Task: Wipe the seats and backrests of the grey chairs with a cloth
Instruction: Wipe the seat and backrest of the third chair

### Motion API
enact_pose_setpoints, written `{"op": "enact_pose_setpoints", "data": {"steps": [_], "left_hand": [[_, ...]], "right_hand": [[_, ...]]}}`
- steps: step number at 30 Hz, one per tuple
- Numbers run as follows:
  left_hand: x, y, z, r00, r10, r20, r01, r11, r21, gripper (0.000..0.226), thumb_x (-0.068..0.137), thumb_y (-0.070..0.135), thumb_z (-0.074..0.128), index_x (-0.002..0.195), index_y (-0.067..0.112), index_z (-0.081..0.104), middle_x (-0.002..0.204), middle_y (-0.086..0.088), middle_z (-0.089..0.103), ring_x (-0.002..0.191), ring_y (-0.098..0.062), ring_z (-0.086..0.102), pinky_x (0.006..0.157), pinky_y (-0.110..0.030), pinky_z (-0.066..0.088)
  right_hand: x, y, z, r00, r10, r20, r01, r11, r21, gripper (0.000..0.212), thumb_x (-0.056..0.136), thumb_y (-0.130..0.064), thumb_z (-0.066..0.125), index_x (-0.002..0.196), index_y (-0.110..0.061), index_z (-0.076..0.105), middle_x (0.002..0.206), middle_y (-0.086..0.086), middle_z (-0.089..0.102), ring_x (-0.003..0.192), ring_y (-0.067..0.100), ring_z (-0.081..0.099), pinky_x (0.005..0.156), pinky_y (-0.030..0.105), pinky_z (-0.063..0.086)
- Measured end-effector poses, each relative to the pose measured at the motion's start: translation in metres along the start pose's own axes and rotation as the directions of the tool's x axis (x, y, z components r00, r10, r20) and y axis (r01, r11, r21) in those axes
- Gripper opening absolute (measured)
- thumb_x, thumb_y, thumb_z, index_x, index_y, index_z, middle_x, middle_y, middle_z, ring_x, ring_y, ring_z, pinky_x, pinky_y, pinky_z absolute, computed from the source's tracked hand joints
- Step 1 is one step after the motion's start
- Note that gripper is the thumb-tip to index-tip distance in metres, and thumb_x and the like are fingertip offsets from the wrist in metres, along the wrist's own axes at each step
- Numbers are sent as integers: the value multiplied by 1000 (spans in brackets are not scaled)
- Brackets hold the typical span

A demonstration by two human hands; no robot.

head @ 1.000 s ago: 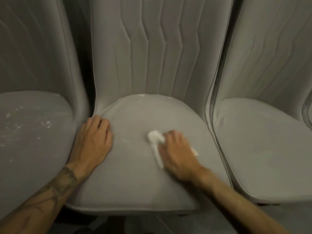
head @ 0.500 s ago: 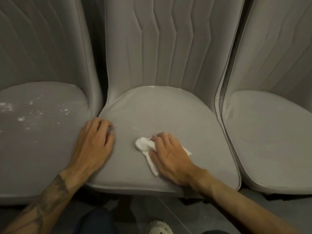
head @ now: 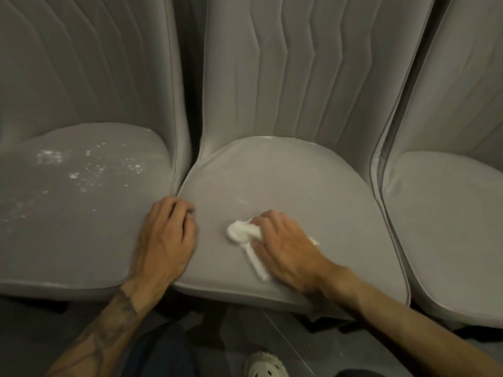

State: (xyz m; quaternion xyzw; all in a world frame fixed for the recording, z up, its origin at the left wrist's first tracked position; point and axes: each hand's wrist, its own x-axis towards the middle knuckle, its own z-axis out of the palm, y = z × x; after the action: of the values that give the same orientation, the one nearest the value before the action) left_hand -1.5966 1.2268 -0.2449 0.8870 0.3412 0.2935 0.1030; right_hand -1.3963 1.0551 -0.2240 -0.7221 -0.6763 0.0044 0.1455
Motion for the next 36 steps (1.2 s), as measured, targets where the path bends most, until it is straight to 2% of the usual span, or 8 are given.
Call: {"op": "enact_pose_setpoints", "data": {"steps": [4,9,11,16,21,27,32,36], "left_hand": [[-1,3,1,1000,-20,5,20,1000,-3,23,97,20,44,104,9,64,108,-10,59,96,-32,54,83,-51,49],[-1,2,1,999,-32,10,32,999,-5,25,97,20,42,103,9,63,107,-10,59,96,-33,55,82,-52,50],[-1,1,2,1000,-26,-1,26,1000,-4,24,97,20,42,103,10,63,107,-9,60,95,-32,55,82,-51,49],[-2,0,3,999,-33,-6,33,999,-5,20,94,17,44,102,12,61,106,-6,58,93,-28,53,81,-46,46],[-2,-3,6,1000,-25,-17,25,1000,-5,22,94,19,43,104,13,61,106,-5,58,94,-25,52,80,-44,46],[-3,-3,6,999,-33,-17,33,999,0,19,95,19,42,103,16,59,106,-1,56,93,-23,51,81,-43,47],[-3,-3,6,999,-26,-32,25,1000,-12,18,93,18,43,102,16,59,106,-1,56,93,-22,52,79,-44,49],[-2,-1,7,999,-17,-36,18,1000,9,17,93,19,43,102,18,57,106,0,54,93,-23,52,80,-43,48]], "right_hand": [[-4,38,-14,952,295,-81,-305,937,-168,37,106,-31,38,133,-8,48,122,12,49,107,33,49,94,47,40],[8,-32,14,976,-211,43,209,977,49,37,107,-37,34,129,-11,48,121,8,51,101,27,50,88,41,42],[22,-2,5,990,-143,19,142,988,66,39,106,-39,35,131,-13,49,123,7,51,104,27,51,92,40,41],[81,61,-1,942,329,-64,-335,927,-168,39,106,-33,37,130,-5,48,125,19,49,110,39,47,95,48,38],[85,1,34,996,-86,-32,85,995,-45,36,103,-38,39,124,-11,50,115,10,50,97,30,48,83,44,40],[140,58,14,958,282,-52,-287,941,-179,39,106,-34,35,131,-7,47,127,17,48,111,37,46,94,46,37],[119,9,38,994,-109,-16,108,993,-52,41,102,-41,35,127,-12,49,118,11,51,98,31,48,86,45,40],[153,59,23,988,149,-27,-151,983,-105,41,105,-38,37,130,-8,49,125,17,50,108,37,49,94,45,38]]}}
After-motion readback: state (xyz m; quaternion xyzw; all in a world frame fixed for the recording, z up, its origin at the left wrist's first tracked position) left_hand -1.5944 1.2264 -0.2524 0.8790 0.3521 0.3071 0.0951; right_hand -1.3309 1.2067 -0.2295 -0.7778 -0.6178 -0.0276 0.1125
